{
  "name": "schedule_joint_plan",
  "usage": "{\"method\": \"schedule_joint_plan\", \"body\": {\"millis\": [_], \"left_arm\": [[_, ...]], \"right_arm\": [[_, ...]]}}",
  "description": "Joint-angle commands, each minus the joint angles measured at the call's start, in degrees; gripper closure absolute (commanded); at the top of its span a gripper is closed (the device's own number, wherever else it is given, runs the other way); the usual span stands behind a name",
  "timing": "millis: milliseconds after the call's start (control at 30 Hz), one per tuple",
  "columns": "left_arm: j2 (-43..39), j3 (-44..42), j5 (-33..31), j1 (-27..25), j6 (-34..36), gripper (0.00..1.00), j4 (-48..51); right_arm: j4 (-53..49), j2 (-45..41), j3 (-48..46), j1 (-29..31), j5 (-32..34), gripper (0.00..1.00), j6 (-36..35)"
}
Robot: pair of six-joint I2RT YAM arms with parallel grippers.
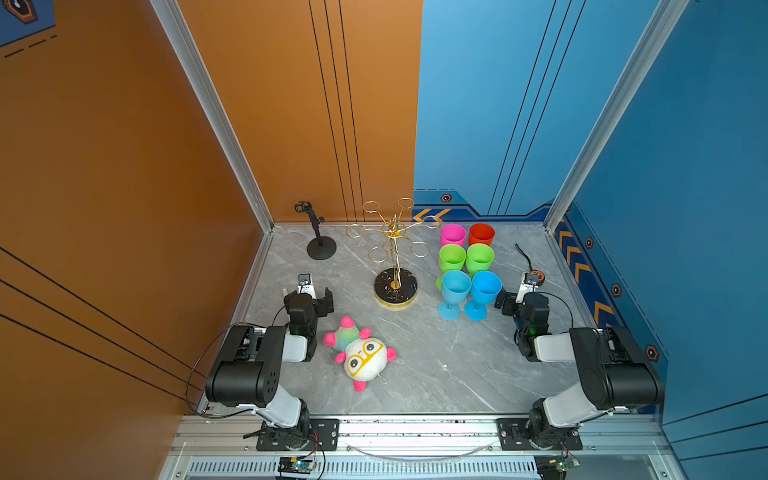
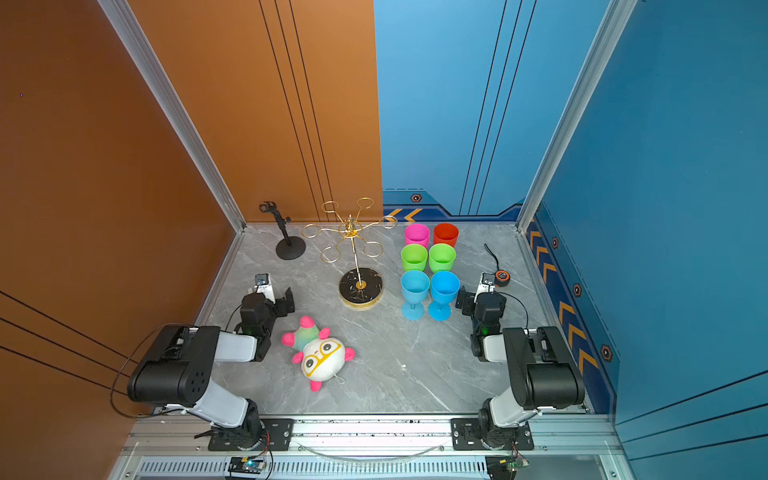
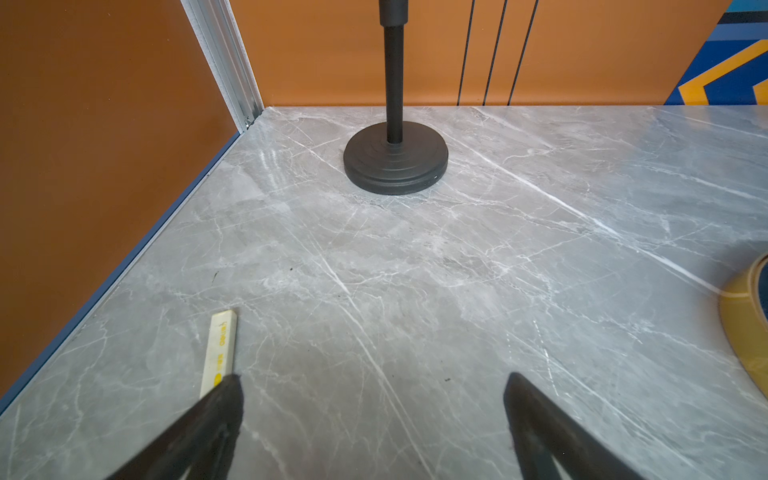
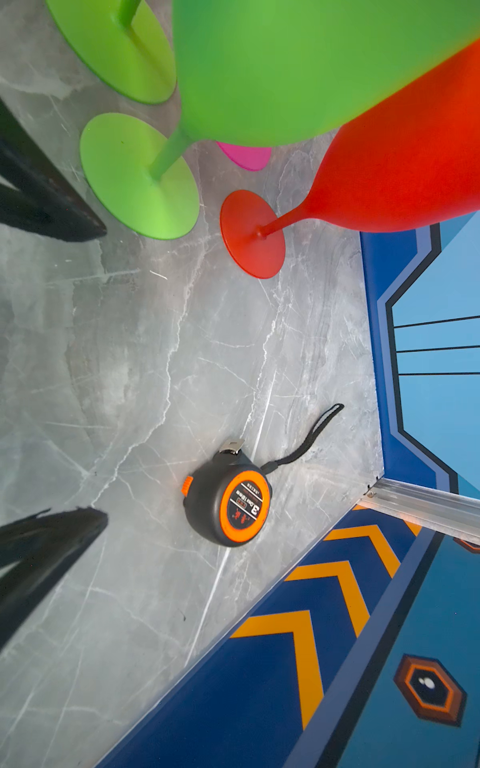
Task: Take the wine glass off the wine glass rack
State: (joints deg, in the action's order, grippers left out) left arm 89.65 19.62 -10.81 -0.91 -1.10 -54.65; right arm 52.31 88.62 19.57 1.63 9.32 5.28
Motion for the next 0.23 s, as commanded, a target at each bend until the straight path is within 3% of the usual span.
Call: {"method": "schedule_joint_plan", "body": {"millis": [0, 200], "left_arm": [[-0.16, 0.60, -0.03, 0.03, -0.47, 0.02, -1.05], [-0.10, 0.61, 0.08, 0.05, -0.48, 0.02, -1.12]], "right_arm": [[0.79, -0.04, 1.22, 0.47, 1.74, 0.00, -0.97], [0.71, -0.03, 1.28, 1.18, 3.13, 0.00, -1.44]]}}
